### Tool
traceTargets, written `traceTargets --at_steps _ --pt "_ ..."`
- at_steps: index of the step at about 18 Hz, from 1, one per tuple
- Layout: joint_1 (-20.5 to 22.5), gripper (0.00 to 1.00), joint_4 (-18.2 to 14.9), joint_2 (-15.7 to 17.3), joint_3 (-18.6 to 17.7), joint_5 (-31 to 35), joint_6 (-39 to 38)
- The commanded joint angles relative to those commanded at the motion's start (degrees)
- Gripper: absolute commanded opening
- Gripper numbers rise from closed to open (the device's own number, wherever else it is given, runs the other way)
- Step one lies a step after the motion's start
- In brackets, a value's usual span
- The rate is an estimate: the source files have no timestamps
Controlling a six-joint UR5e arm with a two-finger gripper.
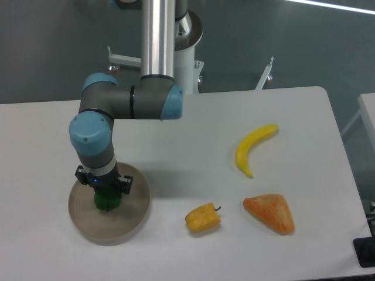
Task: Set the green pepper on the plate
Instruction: 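Open the gripper to release the green pepper onto the plate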
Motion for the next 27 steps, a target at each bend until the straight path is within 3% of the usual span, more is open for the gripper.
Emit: traceTargets --at_steps 13,16,17,18,27 --pt "0.0 0.38 -0.1 -0.3 0.0 0.0 0.5" --pt "0.0 0.5 0.1 -0.4 -0.1 0.0 0.7" --pt "0.0 0.68 0.1 -0.3 0.0 -0.1 0.8" --pt "0.0 0.96 0.1 -0.2 0.1 -0.1 0.7" --pt "0.1 1.0 -0.3 0.6 0.3 -0.1 0.7"
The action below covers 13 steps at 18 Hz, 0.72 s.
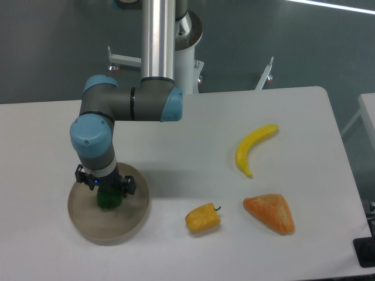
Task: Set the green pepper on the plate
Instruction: 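Open the gripper to release the green pepper onto the plate, then raise the open gripper up away from the green pepper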
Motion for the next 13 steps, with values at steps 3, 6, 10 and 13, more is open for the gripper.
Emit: traceTargets --at_steps 3,6,10,13 --pt "0.2 1.0 0.1 0.4 0.3 0.0 0.2" --pt "2.0 1.0 -0.2 2.5 0.4 0.0 1.1" --pt "7.4 1.0 -0.6 5.7 -0.2 0.1 8.3" --pt "12.5 1.0 -0.8 7.1 -0.7 0.3 16.1"
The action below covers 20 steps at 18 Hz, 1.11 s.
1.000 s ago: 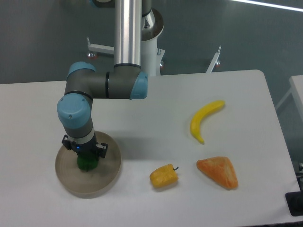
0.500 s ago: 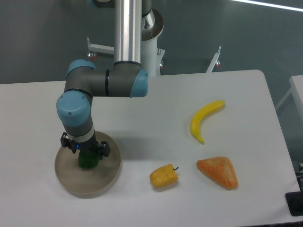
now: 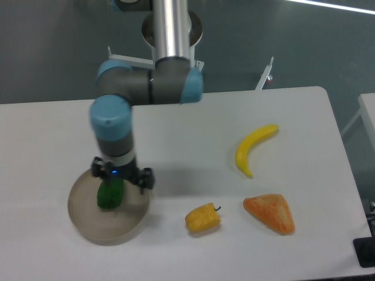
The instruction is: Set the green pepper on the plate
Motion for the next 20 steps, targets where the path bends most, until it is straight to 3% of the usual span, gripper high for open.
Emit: traceTargets --at_steps 8,20 --pt "9.5 1.0 -2.3 2.5 -2.3 4.9 19.8" --pt "11.1 1.0 -1.6 2.6 -1.3 4.8 21.5"
